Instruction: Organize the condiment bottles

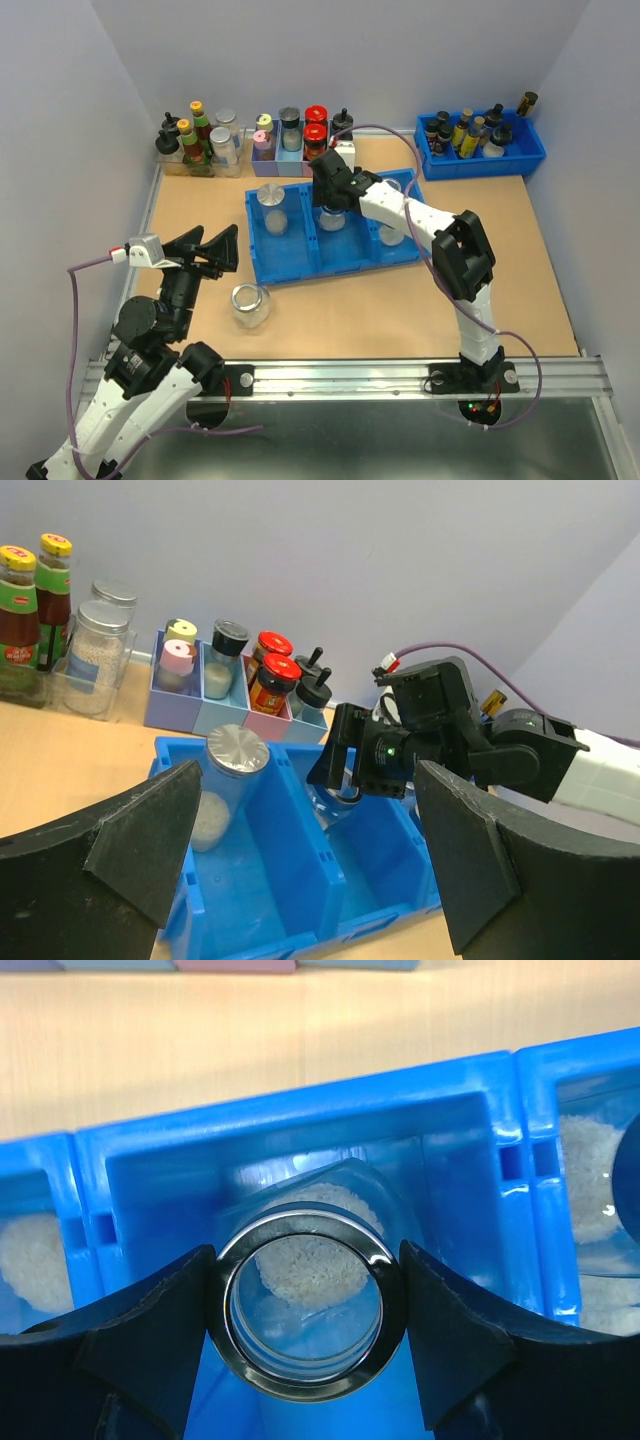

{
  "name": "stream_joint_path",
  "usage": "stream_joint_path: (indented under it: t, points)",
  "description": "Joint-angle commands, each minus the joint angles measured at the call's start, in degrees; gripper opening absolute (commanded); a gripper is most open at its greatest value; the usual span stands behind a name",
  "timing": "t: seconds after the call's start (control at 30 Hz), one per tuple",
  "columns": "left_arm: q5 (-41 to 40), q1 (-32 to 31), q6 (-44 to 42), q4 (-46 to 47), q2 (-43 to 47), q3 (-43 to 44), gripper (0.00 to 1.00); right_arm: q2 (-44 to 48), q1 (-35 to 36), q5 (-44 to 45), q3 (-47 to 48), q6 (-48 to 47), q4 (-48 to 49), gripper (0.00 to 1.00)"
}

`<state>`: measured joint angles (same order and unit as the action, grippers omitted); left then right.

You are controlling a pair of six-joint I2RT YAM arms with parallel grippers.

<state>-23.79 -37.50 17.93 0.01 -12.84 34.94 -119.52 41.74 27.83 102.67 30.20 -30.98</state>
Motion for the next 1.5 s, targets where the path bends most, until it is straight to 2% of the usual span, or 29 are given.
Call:
stream_joint_path:
  t: [0.0, 0.1, 0.13, 0.2, 0.3, 0.33, 0.37, 0.4, 0.43, 0.7, 0.87, 0.93, 1.0, 1.03, 1.1, 1.17, 1.2, 1.23, 1.33, 1.47]
  points:
    - [0.5, -0.12, 0.0, 2.01, 0.54, -0.57, 0.99, 1.22, 0.36, 6.08, 4.99, 4.25, 3.82, 0.02]
    - [0.76, -0.12, 0.17, 2.01, 0.27, -0.66, 0.99, 0.79, 0.36, 7.23, 5.61, 5.13, 3.74, 0.12]
    - [0.76, -0.03, 0.08, 2.1, 0.27, -0.57, 0.99, 0.35, 0.36, 6.71, 5.96, 4.96, 3.65, 0.23]
    - [0.85, -0.03, 0.0, 2.1, 0.27, -0.57, 0.99, -0.09, 0.36, 6.27, 6.14, 4.79, 3.65, 0.54]
    - [0.68, -0.12, 0.08, 2.01, 0.36, -0.57, 0.99, -0.01, 0.36, 6.26, 5.7, 4.7, 3.56, 0.74]
    - [0.68, -0.12, 0.17, 2.1, 0.45, -0.66, 0.99, 0.08, 0.36, 6.18, 5.61, 4.61, 3.56, 0.76]
    - [0.68, -0.12, 0.08, 2.1, 0.45, -0.66, 0.99, 0.08, 0.36, 6.09, 5.7, 4.44, 3.56, 0.81]
    - [0.5, -0.12, 0.08, 2.1, 0.45, -0.75, 0.99, 0.17, 0.36, 6.09, 5.7, 4.43, 3.56, 0.96]
    - [0.59, -0.03, 0.08, 2.1, 0.45, -0.57, 0.99, 0.26, 0.28, 6.18, 5.78, 4.35, 3.56, 1.0]
    - [0.5, -0.03, 0.08, 1.84, 0.8, -0.66, 0.99, 2.71, 0.28, 6.97, 4.47, 3.99, 3.47, 1.0]
    - [0.06, -0.12, 0.17, 1.48, 1.33, -0.75, 0.99, 13.25, 0.28, 8.38, -1.15, 1.46, 3.82, 1.0]
    - [-0.11, -0.03, 0.08, 1.48, 1.59, -0.66, 0.99, 16.85, 0.28, 7.59, -6.57, 0.04, 5.22, 1.0]
    - [-0.55, -0.12, -0.09, 1.57, 1.68, -0.57, 0.99, 23.35, 0.28, 0.5, -11.16, -5.13, 9.08, 1.0]
    - [-0.64, -0.03, -0.09, 1.66, 1.68, -0.66, 0.99, 27.37, 0.36, -6.41, -15.88, -8.1, 10.23, 1.0]
    - [-0.82, -0.12, -0.27, 1.75, 1.59, -0.57, 0.99, 30.56, 0.45, -14.87, -20.03, -10.32, 12.61, 1.0]
    - [-1.25, -0.03, -0.09, 1.83, 1.5, -0.57, 0.99, 33.03, 4.46, -22.0, -23.81, -13.13, 13.49, 1.0]
    - [-1.52, -0.12, -0.18, 1.92, 1.5, -0.49, 0.99, 33.39, 4.49, -22.9, -24.53, -14.8, 13.58, 1.0]
    - [-1.7, -0.12, -0.09, 2.01, 1.5, -0.57, 0.99, 33.48, 8.93, -23.17, -24.97, -16.29, 13.67, 1.0]
    - [-2.75, -0.12, 0.26, 2.01, 1.85, -0.66, 0.99, 31.82, 16.06, -26.24, -25.5, -19.55, 13.75, 1.0]
    - [-3.54, -0.03, 0.87, 1.48, 2.73, -0.84, 0.99, 27.78, 22.67, -25.3, -24.46, -21.31, 14.9, 1.0]
